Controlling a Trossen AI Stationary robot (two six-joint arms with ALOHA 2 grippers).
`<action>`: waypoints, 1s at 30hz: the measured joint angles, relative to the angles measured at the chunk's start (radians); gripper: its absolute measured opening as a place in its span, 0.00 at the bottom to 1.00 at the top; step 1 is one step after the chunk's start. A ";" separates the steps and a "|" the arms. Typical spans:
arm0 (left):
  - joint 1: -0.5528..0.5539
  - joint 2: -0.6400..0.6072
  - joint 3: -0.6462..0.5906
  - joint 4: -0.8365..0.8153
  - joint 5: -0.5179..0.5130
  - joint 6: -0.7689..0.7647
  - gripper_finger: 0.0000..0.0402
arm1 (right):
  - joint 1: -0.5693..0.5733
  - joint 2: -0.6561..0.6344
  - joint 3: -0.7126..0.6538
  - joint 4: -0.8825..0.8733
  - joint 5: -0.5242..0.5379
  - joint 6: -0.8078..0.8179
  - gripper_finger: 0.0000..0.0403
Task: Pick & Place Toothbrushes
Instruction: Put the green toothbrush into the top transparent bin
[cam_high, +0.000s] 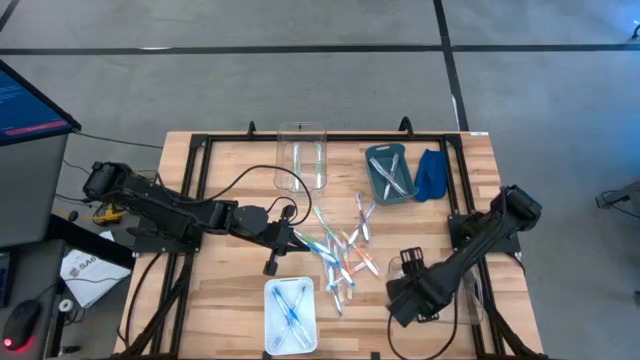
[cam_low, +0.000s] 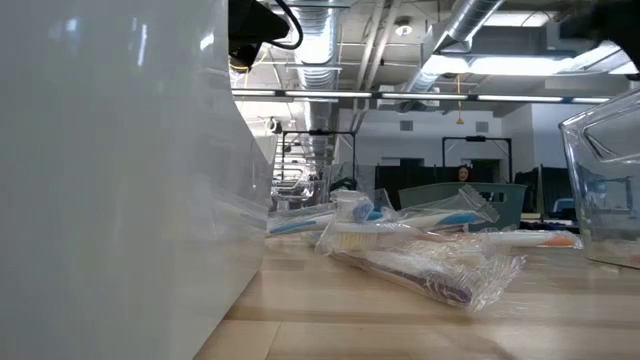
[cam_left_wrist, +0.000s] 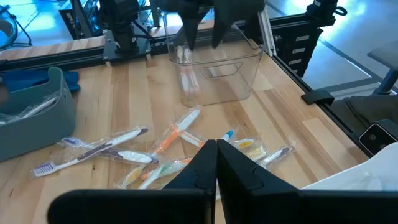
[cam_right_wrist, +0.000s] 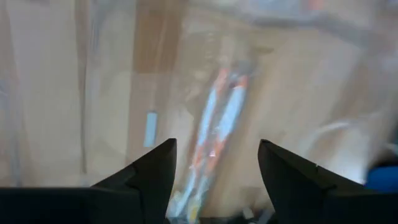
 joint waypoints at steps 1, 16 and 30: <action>0.000 0.000 0.000 0.000 0.000 0.000 0.00 | 0.000 0.000 0.030 -0.021 0.022 0.000 0.54; 0.000 0.000 0.000 -0.003 0.000 -0.002 0.00 | -0.013 -0.001 0.306 -0.088 0.476 0.047 0.47; 0.000 0.000 0.000 -0.009 0.001 -0.003 0.00 | -0.061 -0.015 0.305 -0.033 0.737 -0.074 0.44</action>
